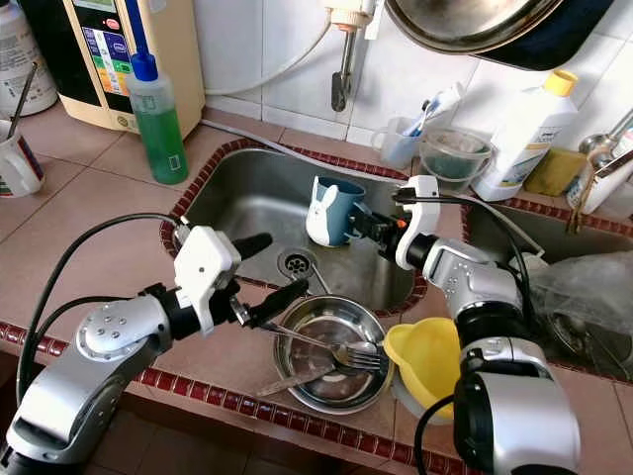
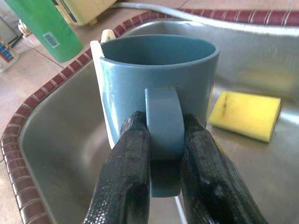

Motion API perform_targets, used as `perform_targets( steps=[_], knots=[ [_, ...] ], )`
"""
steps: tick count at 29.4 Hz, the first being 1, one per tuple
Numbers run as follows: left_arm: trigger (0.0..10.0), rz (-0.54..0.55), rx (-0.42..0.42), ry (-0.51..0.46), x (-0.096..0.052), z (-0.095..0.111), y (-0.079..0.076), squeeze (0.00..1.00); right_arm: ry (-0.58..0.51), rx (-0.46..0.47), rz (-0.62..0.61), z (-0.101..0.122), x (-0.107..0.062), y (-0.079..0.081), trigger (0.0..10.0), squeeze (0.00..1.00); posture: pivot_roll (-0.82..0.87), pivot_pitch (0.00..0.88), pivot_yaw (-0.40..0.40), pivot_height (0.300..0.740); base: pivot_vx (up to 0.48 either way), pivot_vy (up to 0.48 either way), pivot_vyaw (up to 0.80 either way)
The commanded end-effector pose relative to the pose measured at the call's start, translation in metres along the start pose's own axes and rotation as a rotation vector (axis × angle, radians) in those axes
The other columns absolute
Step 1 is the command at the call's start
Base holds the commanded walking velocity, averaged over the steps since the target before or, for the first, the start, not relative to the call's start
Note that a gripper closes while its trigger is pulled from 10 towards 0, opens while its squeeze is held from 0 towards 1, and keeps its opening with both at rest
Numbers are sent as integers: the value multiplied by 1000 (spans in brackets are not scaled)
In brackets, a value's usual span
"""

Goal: Kitchen organization

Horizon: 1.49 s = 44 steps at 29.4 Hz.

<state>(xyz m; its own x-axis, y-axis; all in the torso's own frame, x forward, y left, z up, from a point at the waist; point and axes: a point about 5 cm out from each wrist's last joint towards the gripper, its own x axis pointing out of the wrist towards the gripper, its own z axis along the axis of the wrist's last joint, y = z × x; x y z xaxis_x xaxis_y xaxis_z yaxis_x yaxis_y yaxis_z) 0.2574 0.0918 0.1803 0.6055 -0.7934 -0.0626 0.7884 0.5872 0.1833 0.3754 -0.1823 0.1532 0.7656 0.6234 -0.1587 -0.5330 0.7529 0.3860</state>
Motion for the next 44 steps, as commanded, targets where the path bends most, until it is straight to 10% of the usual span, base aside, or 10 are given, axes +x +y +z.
perform_targets(
  steps=[1, 7, 8, 9, 32, 44],
  knots=[
    [10000, -6, 6, -1, -1, 0, -1, 0, -34, 11, -4, 7, -6, -3, 10000, 0, 141, 93, -98, 740, 0, 0, 0],
    [10000, -1, 22, -18, 1, 6, 5, 0, -17, 68, -1, 0, -8, -3, 10000, 0, 142, 92, -96, 740, 0, 0, 0],
    [10000, 0, 23, -20, 2, 6, 5, 0, -17, 81, 1, -1, -8, -2, 10000, 392, 142, 89, -96, 740, 0, 0, 0],
    [10000, 0, 25, -23, 2, 7, 5, 0, -15, 88, 0, -1, -8, -3, 10000, 1000, 142, 89, -96, 740, 0, 0, 0],
    [10000, 52, 30, -79, 9, 16, 18, 0, -170, 20, 44, 23, -1, 12, 10000, 1000, 155, 45, -102, 740, 0, 0, 0],
    [10000, 333, 39, -131, 14, 18, 57, 0, -456, -98, -97, 43, -10, 24, 10000, 1000, 148, 0, -98, 740, 0, 0, 0]
  ],
)
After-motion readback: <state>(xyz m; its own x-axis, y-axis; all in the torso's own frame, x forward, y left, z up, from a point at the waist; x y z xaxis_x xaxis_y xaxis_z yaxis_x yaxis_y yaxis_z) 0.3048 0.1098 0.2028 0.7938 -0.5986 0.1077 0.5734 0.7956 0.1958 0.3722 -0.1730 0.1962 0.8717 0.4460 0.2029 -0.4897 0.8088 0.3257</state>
